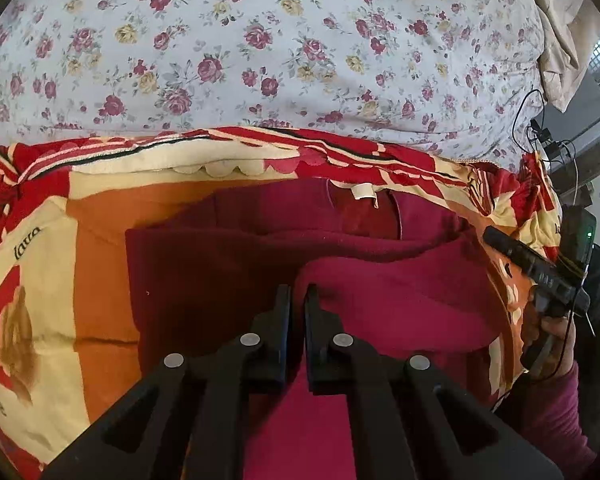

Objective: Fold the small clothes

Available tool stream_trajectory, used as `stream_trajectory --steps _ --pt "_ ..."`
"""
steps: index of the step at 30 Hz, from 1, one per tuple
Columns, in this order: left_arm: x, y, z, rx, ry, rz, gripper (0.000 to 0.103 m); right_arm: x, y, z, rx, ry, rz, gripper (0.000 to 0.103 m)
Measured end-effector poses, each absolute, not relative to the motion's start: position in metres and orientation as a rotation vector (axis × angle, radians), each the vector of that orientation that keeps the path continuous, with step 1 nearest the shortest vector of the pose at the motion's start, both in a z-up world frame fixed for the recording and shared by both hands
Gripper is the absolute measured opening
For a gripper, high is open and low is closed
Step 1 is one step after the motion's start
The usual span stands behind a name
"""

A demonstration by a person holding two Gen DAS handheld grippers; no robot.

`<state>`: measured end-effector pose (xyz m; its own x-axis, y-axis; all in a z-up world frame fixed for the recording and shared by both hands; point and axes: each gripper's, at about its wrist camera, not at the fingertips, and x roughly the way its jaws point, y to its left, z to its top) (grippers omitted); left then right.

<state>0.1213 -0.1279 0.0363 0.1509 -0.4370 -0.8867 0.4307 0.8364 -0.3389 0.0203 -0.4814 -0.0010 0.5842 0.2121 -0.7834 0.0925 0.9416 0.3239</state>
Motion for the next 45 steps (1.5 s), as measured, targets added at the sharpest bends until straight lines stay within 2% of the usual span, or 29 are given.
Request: stream_trajectory --steps 1,4,5,6,7,8,10,13,17,18,20,21,22,27,32,34,35,36,37,41,45 --pt "0.121 -0.128 0.036 -0.002 1.277 -0.621 0.0 0.029 -0.472 -0.006 0.291 0.983 0.12 0.074" --pt "0.124 -0.129 0.036 0.007 1.284 -0.618 0.0 0.041 -0.465 -0.025 0.208 1.061 0.125 0.073" --pt "0.126 -0.13 0.035 0.007 1.288 -0.616 0.0 0.044 -0.465 -0.034 0.206 1.094 0.129 0.07" --pt "0.127 -0.13 0.035 0.008 1.291 -0.613 0.0 0.042 -0.464 -0.037 0.18 1.096 0.117 0.052" --pt "0.13 -0.13 0.034 0.009 1.293 -0.603 0.004 0.04 -0.462 -0.037 0.143 1.08 0.095 0.023" --pt "0.133 -0.129 0.033 0.007 1.296 -0.595 0.011 0.037 -0.463 -0.035 0.125 1.063 0.081 0.013" --pt "0.139 -0.123 0.032 -0.027 1.301 -0.592 0.016 0.03 -0.47 -0.027 0.16 1.03 0.062 0.008" --pt "0.144 -0.112 0.038 -0.101 1.285 -0.604 0.02 0.024 -0.485 -0.016 0.164 0.969 -0.027 0.007" --pt "0.144 -0.093 0.045 -0.161 1.259 -0.587 0.023 0.033 -0.498 -0.032 0.228 1.008 -0.061 0.008" --pt "0.143 -0.088 0.047 -0.171 1.255 -0.586 0.023 0.032 -0.498 -0.035 0.247 1.013 -0.063 0.013" --pt "0.139 -0.078 0.047 -0.194 1.248 -0.581 0.025 0.024 -0.5 -0.028 0.287 0.994 -0.073 0.036" --pt "0.137 -0.074 0.046 -0.205 1.248 -0.572 0.026 0.017 -0.502 -0.023 0.321 0.992 -0.079 0.06" --pt "0.136 -0.07 0.043 -0.212 1.25 -0.562 0.027 0.009 -0.502 -0.02 0.352 0.986 -0.074 0.067" --pt "0.128 -0.06 0.027 -0.231 1.258 -0.528 0.028 -0.034 -0.496 -0.006 0.445 0.996 0.003 0.068" --pt "0.12 -0.06 0.021 -0.285 1.258 -0.544 0.028 -0.062 -0.479 -0.013 0.492 1.035 0.066 0.074" --pt "0.12 -0.06 0.021 -0.299 1.257 -0.532 0.028 -0.066 -0.469 -0.023 0.486 1.067 0.107 0.073" --pt "0.12 -0.059 0.023 -0.311 1.254 -0.527 0.028 -0.068 -0.462 -0.026 0.427 1.068 0.09 0.067" --pt "0.119 -0.058 0.026 -0.319 1.251 -0.523 0.028 -0.069 -0.455 -0.025 0.354 1.061 0.064 0.033" --pt "0.118 -0.057 0.028 -0.322 1.246 -0.521 0.028 -0.072 -0.45 -0.022 0.305 1.055 0.06 0.013" --pt "0.104 -0.058 0.044 -0.261 1.19 -0.524 0.028 -0.088 -0.449 -0.009 0.209 1.031 0.009 0.013" --pt "0.095 -0.063 0.054 -0.233 1.136 -0.503 0.028 -0.087 -0.459 -0.023 0.259 1.078 -0.007 0.013"
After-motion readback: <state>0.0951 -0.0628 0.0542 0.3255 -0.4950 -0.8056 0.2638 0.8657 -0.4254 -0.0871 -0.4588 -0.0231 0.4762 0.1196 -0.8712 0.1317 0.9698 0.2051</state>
